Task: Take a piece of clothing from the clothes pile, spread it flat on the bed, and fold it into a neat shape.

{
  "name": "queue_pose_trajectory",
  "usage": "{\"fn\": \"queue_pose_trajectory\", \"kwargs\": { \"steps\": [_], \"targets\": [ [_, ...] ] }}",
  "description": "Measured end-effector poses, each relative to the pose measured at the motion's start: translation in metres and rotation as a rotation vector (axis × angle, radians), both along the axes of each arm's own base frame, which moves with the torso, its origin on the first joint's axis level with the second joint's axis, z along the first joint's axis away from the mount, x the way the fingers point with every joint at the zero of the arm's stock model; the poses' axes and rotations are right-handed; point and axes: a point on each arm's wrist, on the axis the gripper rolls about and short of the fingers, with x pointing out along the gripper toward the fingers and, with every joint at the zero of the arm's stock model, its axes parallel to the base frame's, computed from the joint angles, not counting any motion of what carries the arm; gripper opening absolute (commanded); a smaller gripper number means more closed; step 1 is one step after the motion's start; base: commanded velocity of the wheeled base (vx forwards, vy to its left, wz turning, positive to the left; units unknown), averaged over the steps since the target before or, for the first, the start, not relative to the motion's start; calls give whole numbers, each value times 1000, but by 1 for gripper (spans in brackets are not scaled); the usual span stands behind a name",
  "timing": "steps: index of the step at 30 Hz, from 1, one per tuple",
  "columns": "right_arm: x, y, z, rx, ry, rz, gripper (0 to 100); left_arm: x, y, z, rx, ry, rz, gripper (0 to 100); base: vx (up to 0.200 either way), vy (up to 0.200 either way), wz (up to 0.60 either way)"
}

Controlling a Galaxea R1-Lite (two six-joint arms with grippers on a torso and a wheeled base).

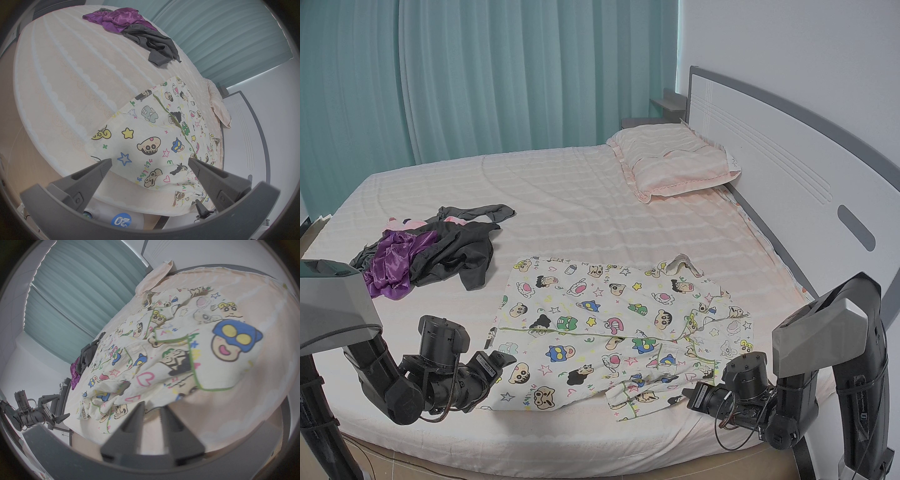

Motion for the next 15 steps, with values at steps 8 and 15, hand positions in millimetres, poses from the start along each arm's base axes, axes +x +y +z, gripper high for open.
{"fn": "queue_pose_trajectory", "kwargs": {
  "steps": [8,15],
  "targets": [
    [-10,-20,9,-26,22,-33,0,-2,0,0,45,-11,14,100,0,0,0],
    [-23,-47,30,-44,25,-50,0,-2,-1,0,48,-12,14,100,0,0,0]
  ]
}}
